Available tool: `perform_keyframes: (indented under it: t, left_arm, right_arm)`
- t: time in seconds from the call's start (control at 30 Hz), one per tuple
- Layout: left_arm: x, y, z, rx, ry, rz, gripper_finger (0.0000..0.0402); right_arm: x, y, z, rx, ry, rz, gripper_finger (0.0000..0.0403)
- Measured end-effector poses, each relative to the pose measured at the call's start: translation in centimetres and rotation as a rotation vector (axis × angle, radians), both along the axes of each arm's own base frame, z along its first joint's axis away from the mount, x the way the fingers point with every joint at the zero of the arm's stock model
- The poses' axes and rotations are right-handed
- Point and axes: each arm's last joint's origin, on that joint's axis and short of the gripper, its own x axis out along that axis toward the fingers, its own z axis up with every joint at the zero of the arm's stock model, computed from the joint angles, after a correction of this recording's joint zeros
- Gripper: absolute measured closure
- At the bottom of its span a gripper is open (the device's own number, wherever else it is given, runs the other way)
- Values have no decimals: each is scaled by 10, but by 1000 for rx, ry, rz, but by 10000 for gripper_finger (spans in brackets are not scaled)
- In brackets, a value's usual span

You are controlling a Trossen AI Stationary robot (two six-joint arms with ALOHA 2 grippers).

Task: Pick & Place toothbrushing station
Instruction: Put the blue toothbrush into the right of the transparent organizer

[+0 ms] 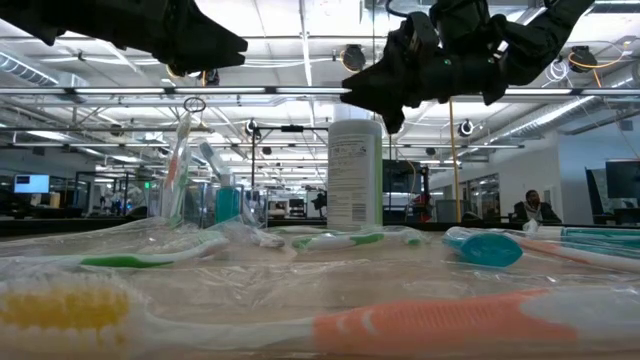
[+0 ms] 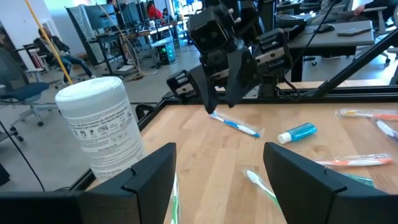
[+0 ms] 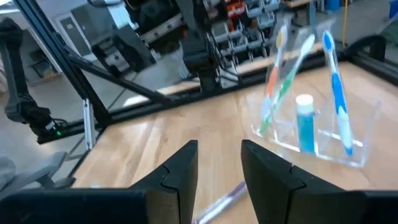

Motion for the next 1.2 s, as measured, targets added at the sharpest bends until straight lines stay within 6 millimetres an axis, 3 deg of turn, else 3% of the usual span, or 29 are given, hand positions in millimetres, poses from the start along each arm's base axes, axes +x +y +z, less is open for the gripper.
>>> perform_keyframes:
  t: [0.33,0.6,0.83,1.2]
  left_arm:
    - [0,0,0,0,2,0,156]
    - [0,0,0,0,2,1,156]
    - [0,0,0,0,1,1,156]
    - [0,0,0,0,0,1,156]
  right_arm:
    - [-15,-8,-5,238,201,-156,289]
    - [-45,13,-13,276,533,-273,289]
    - [-84,30,-19,293,830,-569,289]
    - [-129,30,-17,410,931,-1097,289]
